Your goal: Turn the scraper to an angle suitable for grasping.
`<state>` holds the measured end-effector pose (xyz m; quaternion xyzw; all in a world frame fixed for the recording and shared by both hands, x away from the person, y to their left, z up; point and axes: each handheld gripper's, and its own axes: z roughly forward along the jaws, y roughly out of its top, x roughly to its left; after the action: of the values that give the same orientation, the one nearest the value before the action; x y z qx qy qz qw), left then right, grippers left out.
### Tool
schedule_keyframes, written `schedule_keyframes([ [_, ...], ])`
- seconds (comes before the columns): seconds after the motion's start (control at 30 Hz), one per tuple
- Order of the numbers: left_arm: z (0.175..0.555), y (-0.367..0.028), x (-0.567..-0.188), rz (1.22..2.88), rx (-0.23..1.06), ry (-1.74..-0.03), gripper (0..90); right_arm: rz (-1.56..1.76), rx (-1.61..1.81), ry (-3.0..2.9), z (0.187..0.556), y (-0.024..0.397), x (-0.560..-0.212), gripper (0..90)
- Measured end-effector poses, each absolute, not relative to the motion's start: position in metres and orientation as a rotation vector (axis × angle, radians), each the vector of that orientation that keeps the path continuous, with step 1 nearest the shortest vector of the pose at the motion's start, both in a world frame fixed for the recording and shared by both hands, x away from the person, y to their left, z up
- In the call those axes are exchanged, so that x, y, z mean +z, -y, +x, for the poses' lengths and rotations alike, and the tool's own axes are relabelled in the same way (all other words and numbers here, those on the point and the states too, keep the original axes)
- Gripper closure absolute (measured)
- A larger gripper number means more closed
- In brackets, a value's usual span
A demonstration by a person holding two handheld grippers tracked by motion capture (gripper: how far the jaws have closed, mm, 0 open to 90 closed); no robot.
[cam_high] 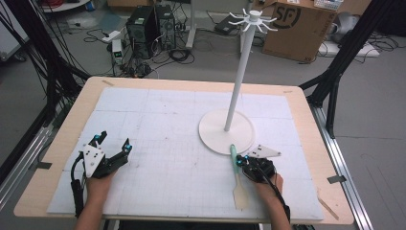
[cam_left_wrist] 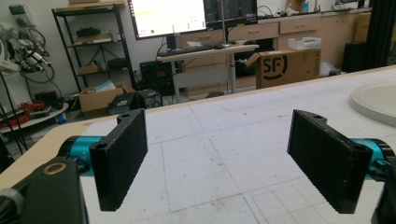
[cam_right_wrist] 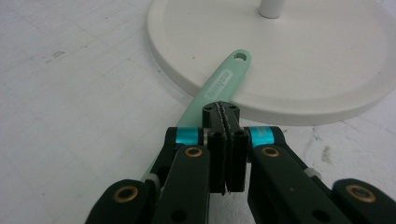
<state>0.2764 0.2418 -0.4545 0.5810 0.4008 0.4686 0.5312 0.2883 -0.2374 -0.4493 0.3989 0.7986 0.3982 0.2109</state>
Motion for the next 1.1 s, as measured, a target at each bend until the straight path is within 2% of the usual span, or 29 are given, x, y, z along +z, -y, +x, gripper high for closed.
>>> schedule_keyframes([
  [0.8, 0.277, -0.242, -0.454, 1.386, 1.113, -0.961, 21.0, 0.948, 1.151, -2.338, 0.283, 0.214, -0.449, 90.0],
  [1.1, 0.277, -0.242, -0.454, 1.381, 1.110, -0.967, 21.4, 0.989, 1.184, -2.311, 0.282, 0.217, -0.449, 90.0],
])
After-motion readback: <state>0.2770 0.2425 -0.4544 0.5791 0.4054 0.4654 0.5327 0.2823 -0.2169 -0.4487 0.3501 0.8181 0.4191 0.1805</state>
